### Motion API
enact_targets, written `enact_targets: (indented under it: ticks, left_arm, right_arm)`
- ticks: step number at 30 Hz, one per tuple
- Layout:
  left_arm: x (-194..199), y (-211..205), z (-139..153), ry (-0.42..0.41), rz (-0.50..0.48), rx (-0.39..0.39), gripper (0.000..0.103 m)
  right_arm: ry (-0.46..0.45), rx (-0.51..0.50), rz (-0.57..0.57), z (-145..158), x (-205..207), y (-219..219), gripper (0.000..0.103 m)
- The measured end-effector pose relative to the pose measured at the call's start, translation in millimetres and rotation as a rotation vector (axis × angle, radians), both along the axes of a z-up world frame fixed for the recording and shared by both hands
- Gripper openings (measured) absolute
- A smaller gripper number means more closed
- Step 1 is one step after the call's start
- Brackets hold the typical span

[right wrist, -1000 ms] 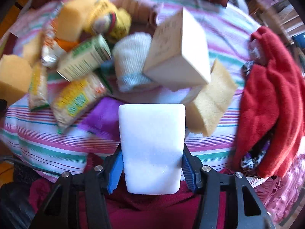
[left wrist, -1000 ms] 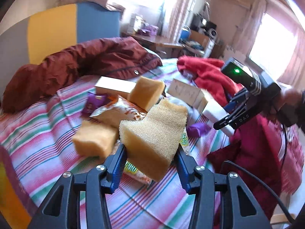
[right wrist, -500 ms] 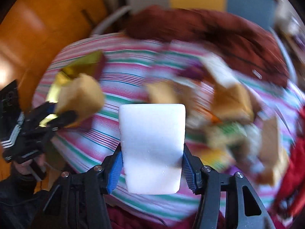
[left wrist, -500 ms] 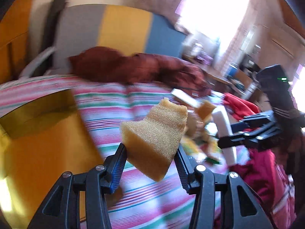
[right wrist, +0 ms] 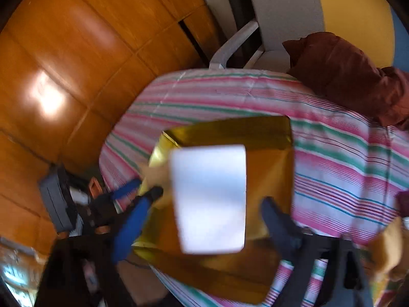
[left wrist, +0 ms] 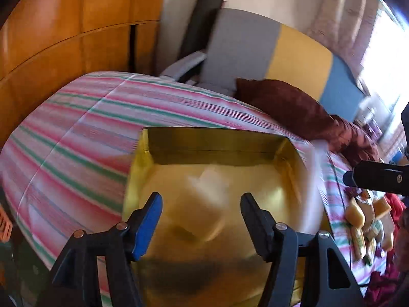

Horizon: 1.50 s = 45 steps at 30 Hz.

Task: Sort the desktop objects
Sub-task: 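Carry both items over the gold tray and open both tools to drop them, then move both tools back to the pile, right tool reaching the white printed box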

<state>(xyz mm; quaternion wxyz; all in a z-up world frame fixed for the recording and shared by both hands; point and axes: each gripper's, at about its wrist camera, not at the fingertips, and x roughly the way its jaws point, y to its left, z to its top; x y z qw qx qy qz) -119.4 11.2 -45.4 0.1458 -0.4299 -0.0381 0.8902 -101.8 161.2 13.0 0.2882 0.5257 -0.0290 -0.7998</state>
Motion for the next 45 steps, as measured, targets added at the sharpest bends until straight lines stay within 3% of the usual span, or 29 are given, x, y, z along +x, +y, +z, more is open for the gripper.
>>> enact_targets:
  ticks: [2,10,21,26,35,45]
  left_arm:
    - [1.4,-10.0,-4.0,0.000,0.016,0.012,0.074]
    - [33.0,-12.2,-3.8,0.031,0.037,0.053,0.074]
    - [66.4,26.2,1.3,0.007,-0.103,0.106,0.072]
    - [79.6,53.5,5.6,-0.005,-0.188,0.115,0.072]
    - [103.7,110.2,11.4,0.001,-0.359,0.090,0.072]
    - [117.1,150.1,7.5,-0.009,-0.461,0.059,0.072]
  right_arm:
    - [-0.010,-0.009,0.007,-2.8,4.7,-6.6,0.092]
    - [0.067,0.063,-0.018,-13.5,46.5,16.4,0.092]
    - [0.255,0.142,-0.142,-0.3,92.6,73.6,0.092]
    - [0.252,0.124,-0.219,1.6,99.0,107.6,0.090]
    - [0.208,0.153,-0.445,11.0,96.8,217.3,0.089]
    - [0.152,0.176,-0.736,41.3,98.6,384.7,0.088]
